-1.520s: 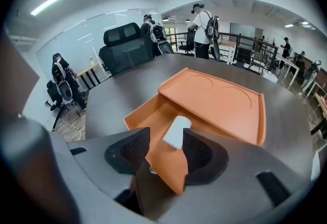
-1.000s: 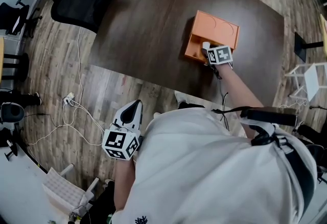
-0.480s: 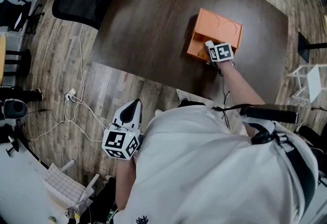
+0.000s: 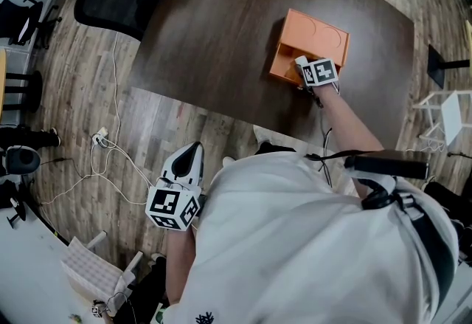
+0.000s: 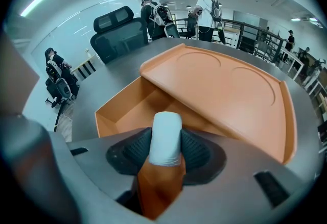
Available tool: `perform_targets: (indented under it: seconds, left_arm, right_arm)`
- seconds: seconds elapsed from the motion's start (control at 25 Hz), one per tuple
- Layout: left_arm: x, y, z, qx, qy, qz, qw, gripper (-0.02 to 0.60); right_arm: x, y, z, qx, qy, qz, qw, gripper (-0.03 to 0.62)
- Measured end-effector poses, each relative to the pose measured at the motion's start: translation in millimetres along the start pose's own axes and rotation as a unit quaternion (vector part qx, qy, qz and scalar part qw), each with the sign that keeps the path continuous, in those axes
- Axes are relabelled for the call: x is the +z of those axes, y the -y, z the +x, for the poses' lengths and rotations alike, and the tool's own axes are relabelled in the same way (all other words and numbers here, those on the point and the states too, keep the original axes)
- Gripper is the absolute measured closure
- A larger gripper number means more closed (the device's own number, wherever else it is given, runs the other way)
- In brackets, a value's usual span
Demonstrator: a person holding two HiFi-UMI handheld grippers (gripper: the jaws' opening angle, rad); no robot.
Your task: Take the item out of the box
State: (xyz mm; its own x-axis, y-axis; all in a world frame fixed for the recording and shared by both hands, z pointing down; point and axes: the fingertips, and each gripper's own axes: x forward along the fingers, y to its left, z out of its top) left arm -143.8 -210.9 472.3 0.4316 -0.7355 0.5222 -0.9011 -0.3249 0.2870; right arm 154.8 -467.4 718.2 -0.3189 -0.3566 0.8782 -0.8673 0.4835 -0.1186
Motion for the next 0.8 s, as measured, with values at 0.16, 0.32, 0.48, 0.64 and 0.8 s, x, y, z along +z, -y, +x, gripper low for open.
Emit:
perform_targets:
  seconds: [0.16, 0.32, 0.48, 0.64, 0.8]
  left_arm:
    - [-3, -3, -5, -0.007, 0.003, 0.001, 1.0, 0.572]
    - [-7, -2, -12, -0.014, 0.006, 0.004, 0.9999, 0.572]
    - [-13, -1, -18, -0.021, 0.01, 0.006, 0.9997, 0.572]
    - [-20, -1, -28, -0.029, 0.017, 0.009, 0.9994, 0.572]
    - [-23, 0, -39, -0.036, 0.022, 0.013, 0.999, 0.572]
  right_arm:
    - [2, -8, -8, 0.002, 0.003, -0.001, 1.0, 0.424]
    - [2, -16, -19, 0.001, 0.008, -0.005, 1.0, 0.424]
    - [3, -22, -32, -0.005, 0.017, -0.019, 1.0, 0.424]
    - [3, -32, -46, -0.007, 0.028, -0.021, 0.999, 0.424]
    - [4, -44, -64, -0.01, 0.041, -0.02, 0.999, 0.424]
